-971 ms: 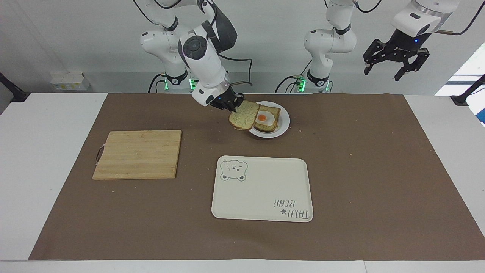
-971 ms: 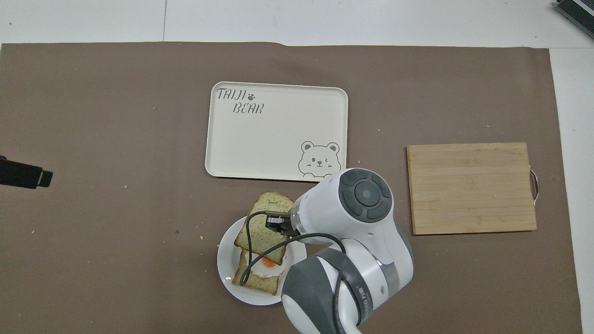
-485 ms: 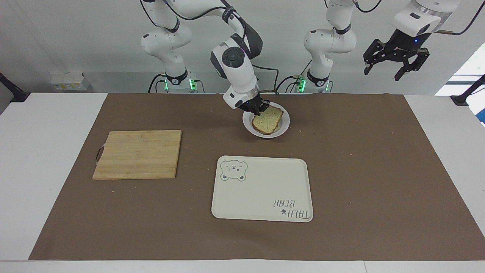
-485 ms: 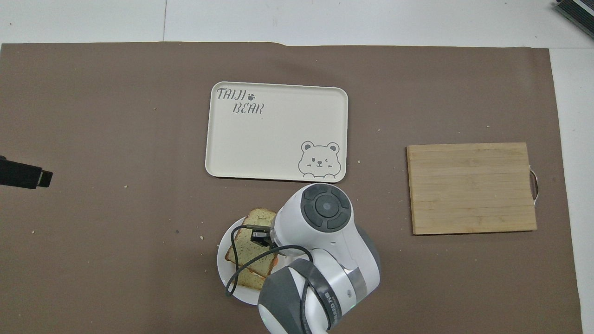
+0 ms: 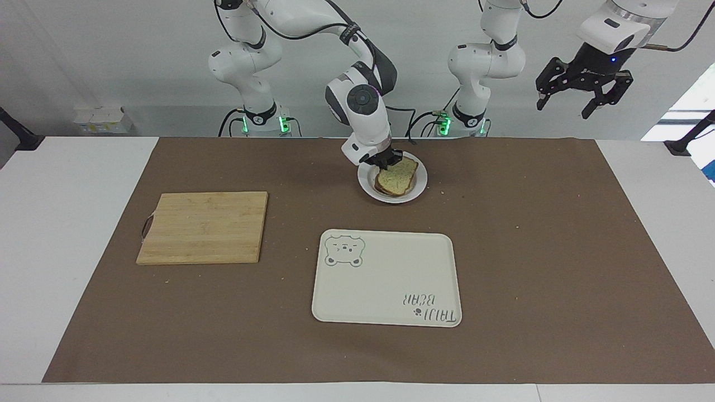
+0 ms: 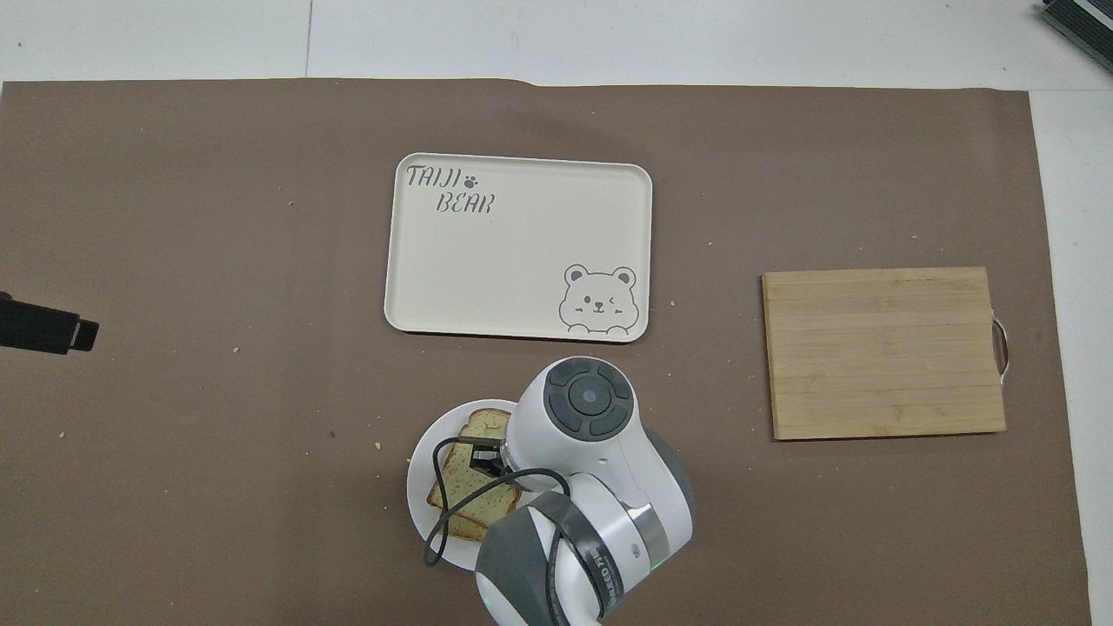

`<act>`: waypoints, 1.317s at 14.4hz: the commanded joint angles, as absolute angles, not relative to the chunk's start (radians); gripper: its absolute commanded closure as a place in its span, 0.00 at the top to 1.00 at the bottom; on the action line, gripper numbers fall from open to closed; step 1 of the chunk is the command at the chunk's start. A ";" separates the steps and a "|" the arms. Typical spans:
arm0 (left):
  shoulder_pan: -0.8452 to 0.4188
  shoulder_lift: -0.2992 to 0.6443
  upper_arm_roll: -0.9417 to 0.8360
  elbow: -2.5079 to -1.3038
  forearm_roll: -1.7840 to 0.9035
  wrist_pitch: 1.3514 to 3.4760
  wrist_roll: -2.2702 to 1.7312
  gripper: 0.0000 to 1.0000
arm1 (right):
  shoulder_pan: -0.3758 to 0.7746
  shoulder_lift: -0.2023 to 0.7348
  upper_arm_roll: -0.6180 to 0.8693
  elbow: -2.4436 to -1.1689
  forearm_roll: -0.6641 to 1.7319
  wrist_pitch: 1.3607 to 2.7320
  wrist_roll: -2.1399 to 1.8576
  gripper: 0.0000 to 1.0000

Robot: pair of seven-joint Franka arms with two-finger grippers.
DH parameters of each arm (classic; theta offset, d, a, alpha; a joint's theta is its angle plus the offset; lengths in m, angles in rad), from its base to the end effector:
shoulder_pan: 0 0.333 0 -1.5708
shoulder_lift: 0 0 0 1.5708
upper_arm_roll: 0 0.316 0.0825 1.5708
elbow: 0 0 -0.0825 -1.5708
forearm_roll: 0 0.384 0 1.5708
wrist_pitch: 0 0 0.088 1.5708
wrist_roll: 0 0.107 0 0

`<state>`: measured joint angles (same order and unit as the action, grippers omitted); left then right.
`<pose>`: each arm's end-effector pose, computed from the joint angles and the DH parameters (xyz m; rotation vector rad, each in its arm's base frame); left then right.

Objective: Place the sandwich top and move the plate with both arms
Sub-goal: 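Lower the bread slice onto the egg toast and open the right gripper, then withdraw the right gripper while the left gripper reaches the plate rim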

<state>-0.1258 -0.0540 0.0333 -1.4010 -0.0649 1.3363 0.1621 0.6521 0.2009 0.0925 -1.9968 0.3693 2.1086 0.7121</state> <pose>0.5054 -0.0543 0.7110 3.0484 -0.4131 -0.0130 0.4185 0.4066 0.3567 -2.9167 0.2539 0.4191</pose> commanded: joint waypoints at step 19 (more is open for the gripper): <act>-0.158 -0.356 0.040 -1.985 -0.181 1.693 0.160 1.00 | 0.353 0.032 0.072 -1.815 0.367 1.896 0.632 1.00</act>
<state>-0.1278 -0.2560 0.0381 -1.8276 -0.1597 1.6061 0.1616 0.4018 0.0615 0.0660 -1.8190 0.3680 1.9214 0.6771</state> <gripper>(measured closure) 0.000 0.000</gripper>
